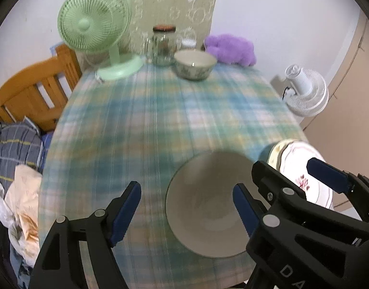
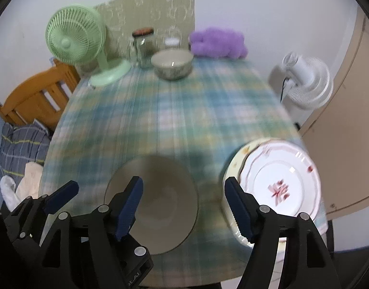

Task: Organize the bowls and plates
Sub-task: 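Lower the grey bowl onto the table beside the plates and open both grippers, then move both tools to the flower-patterned bowl beside the glass jar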

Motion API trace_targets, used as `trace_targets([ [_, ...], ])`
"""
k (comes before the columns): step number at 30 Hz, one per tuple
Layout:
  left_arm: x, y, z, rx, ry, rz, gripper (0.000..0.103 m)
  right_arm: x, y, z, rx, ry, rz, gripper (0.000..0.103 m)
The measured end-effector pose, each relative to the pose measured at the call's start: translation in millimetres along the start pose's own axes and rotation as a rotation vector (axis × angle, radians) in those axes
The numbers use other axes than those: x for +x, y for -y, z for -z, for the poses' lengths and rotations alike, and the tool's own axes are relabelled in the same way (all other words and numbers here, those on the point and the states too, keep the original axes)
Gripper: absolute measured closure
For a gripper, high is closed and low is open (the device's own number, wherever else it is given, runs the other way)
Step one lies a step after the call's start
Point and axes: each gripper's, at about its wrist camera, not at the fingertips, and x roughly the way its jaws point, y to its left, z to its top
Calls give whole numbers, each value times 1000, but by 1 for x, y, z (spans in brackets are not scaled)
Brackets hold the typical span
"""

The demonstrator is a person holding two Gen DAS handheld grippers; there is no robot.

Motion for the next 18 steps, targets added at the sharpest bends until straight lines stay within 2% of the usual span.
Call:
trace_targets([
  [6,-8,6,-28,-12,35,-13,22,-12,6,-31,-18,46,-8,29],
  [9,-9,10,-44,-26,62,-42,22,-13,9,-47,-26,60,21,28],
  [18,4,24,-94,-53,102,-109,22,1,27,-104,-91,101,-52,29],
])
